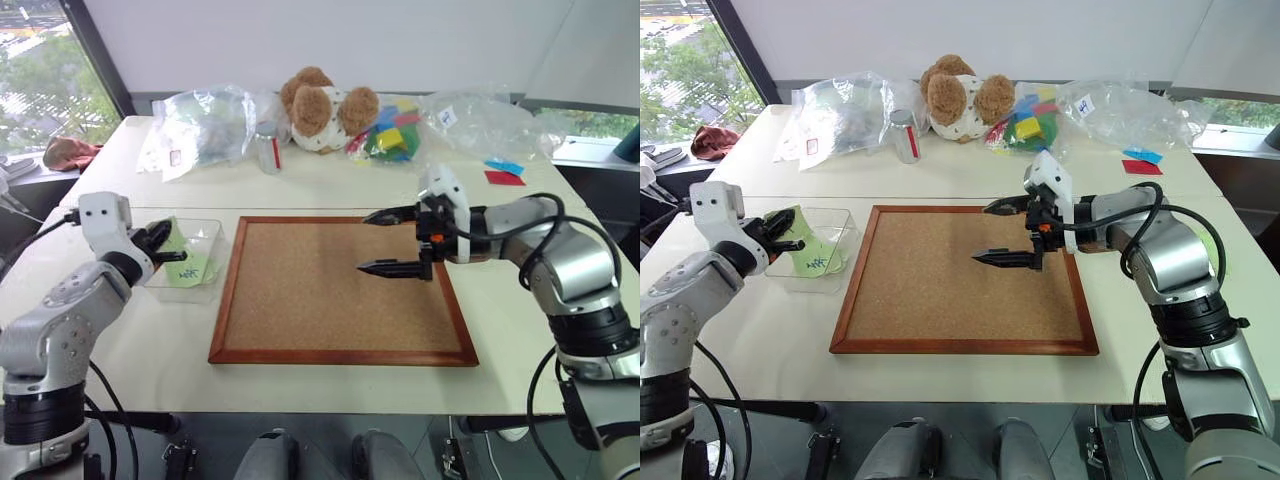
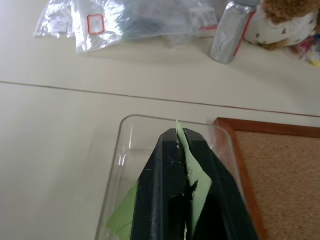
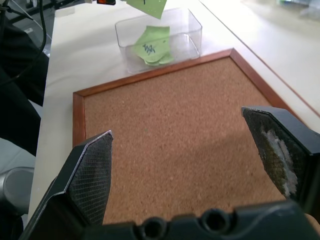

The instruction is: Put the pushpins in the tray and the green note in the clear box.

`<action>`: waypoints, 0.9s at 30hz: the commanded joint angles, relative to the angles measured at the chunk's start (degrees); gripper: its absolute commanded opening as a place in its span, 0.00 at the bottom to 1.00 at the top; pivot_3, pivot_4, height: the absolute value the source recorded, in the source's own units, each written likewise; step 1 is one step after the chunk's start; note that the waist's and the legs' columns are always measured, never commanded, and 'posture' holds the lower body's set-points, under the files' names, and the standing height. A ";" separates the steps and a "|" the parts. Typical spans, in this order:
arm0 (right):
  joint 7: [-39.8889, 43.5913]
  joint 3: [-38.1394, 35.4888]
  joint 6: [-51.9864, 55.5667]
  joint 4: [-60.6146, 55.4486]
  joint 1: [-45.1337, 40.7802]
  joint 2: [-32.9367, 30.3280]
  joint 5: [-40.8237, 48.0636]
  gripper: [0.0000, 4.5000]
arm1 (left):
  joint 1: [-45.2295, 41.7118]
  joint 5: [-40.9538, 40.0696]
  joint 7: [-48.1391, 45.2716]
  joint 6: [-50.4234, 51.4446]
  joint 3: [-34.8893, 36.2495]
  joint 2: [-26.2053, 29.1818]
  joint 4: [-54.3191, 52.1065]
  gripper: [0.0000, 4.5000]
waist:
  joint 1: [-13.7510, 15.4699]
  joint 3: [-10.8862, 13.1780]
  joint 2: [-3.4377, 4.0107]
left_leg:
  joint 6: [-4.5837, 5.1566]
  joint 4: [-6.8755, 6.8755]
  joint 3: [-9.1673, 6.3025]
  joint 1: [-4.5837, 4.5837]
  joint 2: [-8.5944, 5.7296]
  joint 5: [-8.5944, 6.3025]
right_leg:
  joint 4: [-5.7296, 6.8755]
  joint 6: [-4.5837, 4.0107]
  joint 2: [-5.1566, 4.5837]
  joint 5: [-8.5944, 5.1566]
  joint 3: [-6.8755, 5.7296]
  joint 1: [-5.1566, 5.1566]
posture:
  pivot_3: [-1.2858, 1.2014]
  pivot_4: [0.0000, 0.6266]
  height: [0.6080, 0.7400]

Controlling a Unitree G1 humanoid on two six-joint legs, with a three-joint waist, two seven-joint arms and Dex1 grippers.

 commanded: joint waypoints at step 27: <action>-4.05 -6.37 1.08 -5.28 9.42 -6.99 0.88 1.00 | -0.27 -13.96 -31.99 8.61 0.27 9.20 -16.49 0.98 | -0.18 0.03 -0.03 | 0.11 -0.04 0.02 -0.03 0.00 -0.07 | -0.04 0.00 -0.08 0.00 0.00 -0.02 | 0.52 0.24 1.00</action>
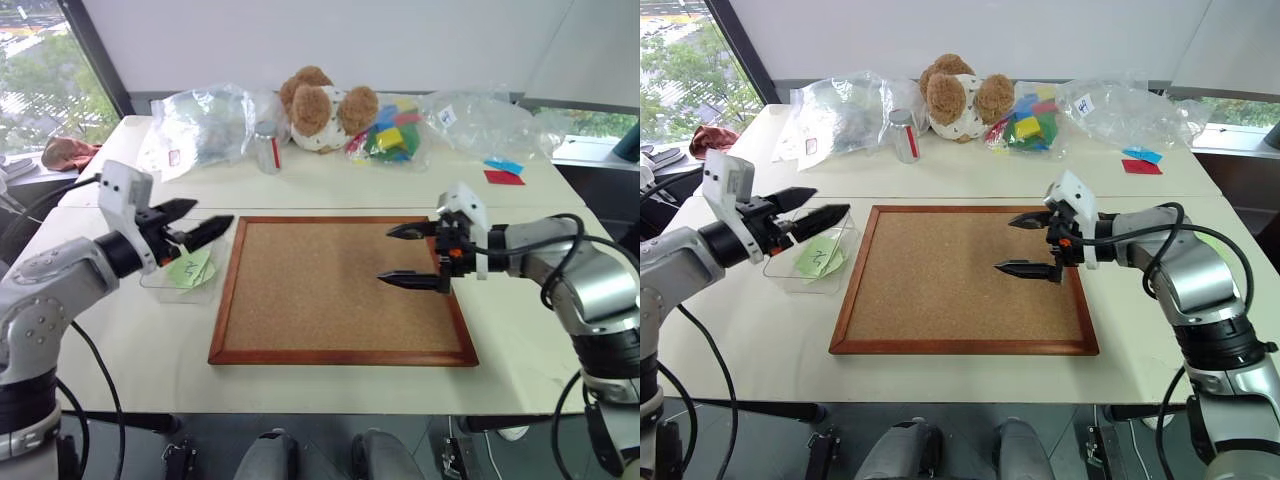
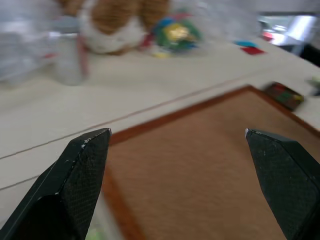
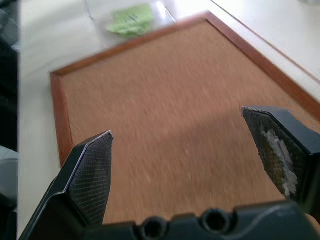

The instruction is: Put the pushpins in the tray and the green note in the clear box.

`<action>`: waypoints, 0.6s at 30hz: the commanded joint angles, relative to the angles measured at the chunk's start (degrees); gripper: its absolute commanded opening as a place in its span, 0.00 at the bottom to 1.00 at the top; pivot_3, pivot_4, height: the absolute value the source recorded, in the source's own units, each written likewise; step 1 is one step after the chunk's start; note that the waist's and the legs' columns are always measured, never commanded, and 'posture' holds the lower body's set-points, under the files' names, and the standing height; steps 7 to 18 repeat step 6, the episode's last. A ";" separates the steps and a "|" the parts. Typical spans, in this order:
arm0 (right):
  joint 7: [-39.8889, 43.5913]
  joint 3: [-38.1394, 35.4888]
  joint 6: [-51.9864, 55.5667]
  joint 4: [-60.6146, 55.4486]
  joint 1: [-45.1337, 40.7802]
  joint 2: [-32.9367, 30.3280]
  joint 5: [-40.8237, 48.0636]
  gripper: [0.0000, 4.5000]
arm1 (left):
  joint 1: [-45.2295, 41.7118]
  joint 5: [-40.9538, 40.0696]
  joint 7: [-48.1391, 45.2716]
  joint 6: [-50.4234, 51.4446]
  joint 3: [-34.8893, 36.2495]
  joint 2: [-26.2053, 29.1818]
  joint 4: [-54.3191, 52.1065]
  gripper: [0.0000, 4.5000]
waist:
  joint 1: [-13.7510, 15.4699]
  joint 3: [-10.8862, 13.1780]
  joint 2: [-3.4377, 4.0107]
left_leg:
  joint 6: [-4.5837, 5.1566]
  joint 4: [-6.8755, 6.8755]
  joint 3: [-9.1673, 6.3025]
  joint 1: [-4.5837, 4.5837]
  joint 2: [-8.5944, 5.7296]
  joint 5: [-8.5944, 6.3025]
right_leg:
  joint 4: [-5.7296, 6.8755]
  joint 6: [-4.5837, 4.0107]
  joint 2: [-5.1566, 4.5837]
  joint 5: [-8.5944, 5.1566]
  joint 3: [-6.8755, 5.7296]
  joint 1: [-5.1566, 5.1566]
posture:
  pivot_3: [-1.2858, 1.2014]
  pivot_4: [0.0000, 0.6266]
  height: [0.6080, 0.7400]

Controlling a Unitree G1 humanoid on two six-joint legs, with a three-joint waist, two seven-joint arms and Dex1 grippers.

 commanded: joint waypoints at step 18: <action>-1.76 -3.75 -0.98 -2.02 2.34 -2.10 -0.03 1.00 | 7.03 -1.26 -10.95 -2.17 -3.98 2.79 -4.65 0.98 | -0.45 0.03 0.04 | 0.20 -0.01 0.00 0.05 0.00 -0.11 | 0.02 -0.01 0.00 -0.01 0.00 0.03 | 0.52 0.24 1.00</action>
